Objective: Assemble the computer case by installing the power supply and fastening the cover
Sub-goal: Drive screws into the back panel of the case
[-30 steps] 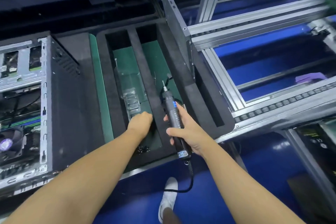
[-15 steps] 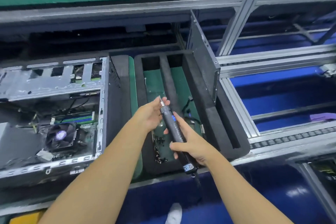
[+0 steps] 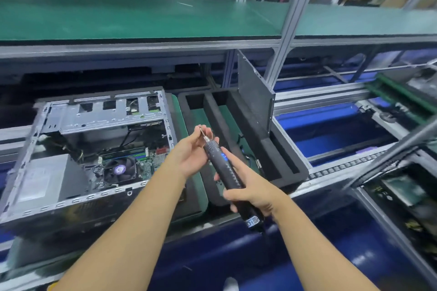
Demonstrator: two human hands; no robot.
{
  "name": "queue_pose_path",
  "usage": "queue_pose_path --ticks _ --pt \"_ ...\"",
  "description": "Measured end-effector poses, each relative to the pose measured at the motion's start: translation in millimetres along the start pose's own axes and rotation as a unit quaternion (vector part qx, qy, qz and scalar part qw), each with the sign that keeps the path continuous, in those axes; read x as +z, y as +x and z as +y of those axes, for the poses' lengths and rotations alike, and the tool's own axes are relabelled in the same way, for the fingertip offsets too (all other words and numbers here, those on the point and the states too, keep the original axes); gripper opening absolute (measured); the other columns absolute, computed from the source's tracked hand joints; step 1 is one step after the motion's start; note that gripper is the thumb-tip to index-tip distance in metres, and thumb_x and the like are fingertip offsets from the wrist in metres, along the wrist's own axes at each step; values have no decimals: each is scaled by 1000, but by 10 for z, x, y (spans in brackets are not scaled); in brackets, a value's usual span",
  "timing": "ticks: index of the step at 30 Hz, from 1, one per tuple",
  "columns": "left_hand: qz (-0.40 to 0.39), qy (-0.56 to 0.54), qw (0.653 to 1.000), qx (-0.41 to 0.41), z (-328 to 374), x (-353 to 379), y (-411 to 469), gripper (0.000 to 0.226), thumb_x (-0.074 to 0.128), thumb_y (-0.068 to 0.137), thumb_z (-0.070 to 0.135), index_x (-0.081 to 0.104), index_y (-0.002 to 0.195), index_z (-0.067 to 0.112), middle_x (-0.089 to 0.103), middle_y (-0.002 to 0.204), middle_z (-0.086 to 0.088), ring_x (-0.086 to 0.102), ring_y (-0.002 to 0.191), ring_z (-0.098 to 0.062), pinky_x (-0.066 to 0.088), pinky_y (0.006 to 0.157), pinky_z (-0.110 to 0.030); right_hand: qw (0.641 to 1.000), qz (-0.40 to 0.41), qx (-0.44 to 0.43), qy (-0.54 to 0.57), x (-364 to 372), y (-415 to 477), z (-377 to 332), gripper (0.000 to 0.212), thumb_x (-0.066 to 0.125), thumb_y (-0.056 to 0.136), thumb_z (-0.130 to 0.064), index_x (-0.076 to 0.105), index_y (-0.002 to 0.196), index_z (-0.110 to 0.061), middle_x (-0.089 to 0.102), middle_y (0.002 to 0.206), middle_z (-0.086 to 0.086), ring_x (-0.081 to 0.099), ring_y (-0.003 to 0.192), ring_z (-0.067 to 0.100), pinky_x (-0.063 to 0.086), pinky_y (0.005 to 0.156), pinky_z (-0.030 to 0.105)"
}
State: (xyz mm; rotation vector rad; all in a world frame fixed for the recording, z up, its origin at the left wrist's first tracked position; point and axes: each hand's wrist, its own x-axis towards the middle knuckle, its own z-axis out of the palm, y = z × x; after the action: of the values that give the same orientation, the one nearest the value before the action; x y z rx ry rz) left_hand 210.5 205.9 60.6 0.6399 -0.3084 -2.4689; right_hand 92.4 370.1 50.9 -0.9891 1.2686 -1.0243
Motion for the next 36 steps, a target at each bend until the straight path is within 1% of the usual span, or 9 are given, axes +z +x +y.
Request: queue_pose_path --ticks 5,11,15,20,24,29,32,34,36 --pt "-34 102 994 9 254 -186 -626 21 51 101 21 62 89 9 67 82 -2 70 78 -17 53 92 -46 1000 -5 -13 -7 592 -193 -50 101 70 82 3 32 152 -59 58 120 11 55 69 27 55 55 33" --pt "-23 258 965 46 483 -468 -1228 21 50 102 20 60 91 6 70 79 -6 68 81 -25 60 77 -34 998 -3 -21 -52 1257 -258 25 102 74 79 -8 29 148 -68 61 121 9 55 66 32 55 59 38" --pt "-4 268 961 70 562 -637 -1566 20 59 98 21 68 98 3 75 97 -10 70 89 -20 61 73 -30 999 -1 -32 -41 1637 -277 136 101 75 79 -8 31 149 -65 59 126 14 60 65 21 56 60 36" --pt "-33 257 965 51 640 -826 -1897 39 70 87 41 69 111 11 70 122 -9 68 109 -18 54 88 -38 997 8 -72 -13 2002 -229 237 100 73 81 -4 31 153 -58 61 118 6 58 67 25 54 60 37" --pt "15 145 982 116 704 -956 -2017 41 57 97 42 59 121 9 73 111 -8 70 107 -23 58 84 -41 997 -22 -70 11 2159 -232 286 99 75 81 -3 33 153 -57 62 117 6 58 67 24 54 59 37" --pt "41 183 973 136 705 -1149 -2103 23 61 97 28 65 108 8 71 96 -5 72 93 -19 59 78 -37 997 -39 -55 28 2339 -257 390 101 73 82 3 31 156 -52 61 117 7 57 70 24 54 59 38" --pt "49 215 971 95 725 -1303 -2177 31 58 99 33 64 113 6 74 101 -6 73 97 -19 61 78 -35 997 -43 -44 38 2441 -276 521 100 75 80 -2 32 154 -56 62 118 6 56 71 24 55 60 38" --pt "87 329 937 81 848 -1407 -2243 41 58 96 40 65 115 5 75 107 -8 73 98 -19 60 80 -31 999 -29 -29 34 2469 -278 643 102 75 79 -5 30 154 -57 64 118 4 57 71 25 56 61 38" --pt "173 501 833 156 1092 -1481 -2301 36 59 95 45 69 106 13 76 103 -6 74 85 -12 58 70 -25 1000 -9 -8 22 2484 -271 788 105 75 78 -7 25 155 -58 65 119 1 58 71 26 56 64 40"
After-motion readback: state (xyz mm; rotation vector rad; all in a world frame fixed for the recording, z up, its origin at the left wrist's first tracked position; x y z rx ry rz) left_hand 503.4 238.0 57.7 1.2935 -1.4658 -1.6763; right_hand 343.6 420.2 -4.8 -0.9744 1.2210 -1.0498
